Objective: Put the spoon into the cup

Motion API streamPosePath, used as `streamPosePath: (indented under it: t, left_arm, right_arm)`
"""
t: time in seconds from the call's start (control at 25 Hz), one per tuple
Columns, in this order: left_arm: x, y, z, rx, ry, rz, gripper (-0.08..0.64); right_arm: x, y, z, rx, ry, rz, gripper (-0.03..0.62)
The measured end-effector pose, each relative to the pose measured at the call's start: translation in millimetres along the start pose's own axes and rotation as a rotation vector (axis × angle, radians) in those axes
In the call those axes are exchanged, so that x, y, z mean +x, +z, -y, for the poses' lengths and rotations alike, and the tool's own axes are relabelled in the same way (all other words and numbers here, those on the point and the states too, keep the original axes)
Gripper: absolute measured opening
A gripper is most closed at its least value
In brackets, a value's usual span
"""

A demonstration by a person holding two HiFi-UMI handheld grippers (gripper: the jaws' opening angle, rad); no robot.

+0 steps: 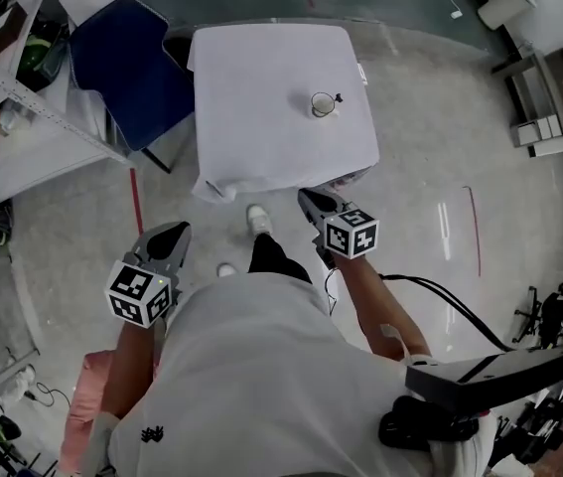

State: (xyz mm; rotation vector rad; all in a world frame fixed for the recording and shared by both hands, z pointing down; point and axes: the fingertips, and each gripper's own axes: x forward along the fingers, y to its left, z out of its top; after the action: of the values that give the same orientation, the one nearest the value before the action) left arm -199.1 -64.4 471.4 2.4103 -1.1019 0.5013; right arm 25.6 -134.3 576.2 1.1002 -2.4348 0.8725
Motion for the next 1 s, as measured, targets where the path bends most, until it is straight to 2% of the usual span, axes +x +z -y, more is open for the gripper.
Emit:
streamPosePath:
  t: [0.2, 0.4, 0.76, 1.0]
  left_arm:
    - [-20, -21, 23, 0.014, -0.05, 0.006, 0.009]
    - [-31, -34, 49, 0.016, -0.099, 0.006, 0.009]
    - [-44, -45, 66, 0.044, -0.13, 0.013, 0.009]
    - [-57, -48, 67, 0.054, -0.115, 0.021, 0.009]
  right_arm:
    - [-22, -25, -59, -0.032, 0.031, -0.006, 0.009]
    - [-39, -42, -98, -0.078, 0.062, -0.023, 0.009]
    - [-55, -41, -137, -0.156, 0.087, -0.006, 0.008]
    - [-58, -44, -153, -0.172, 0.103, -0.002, 0.008]
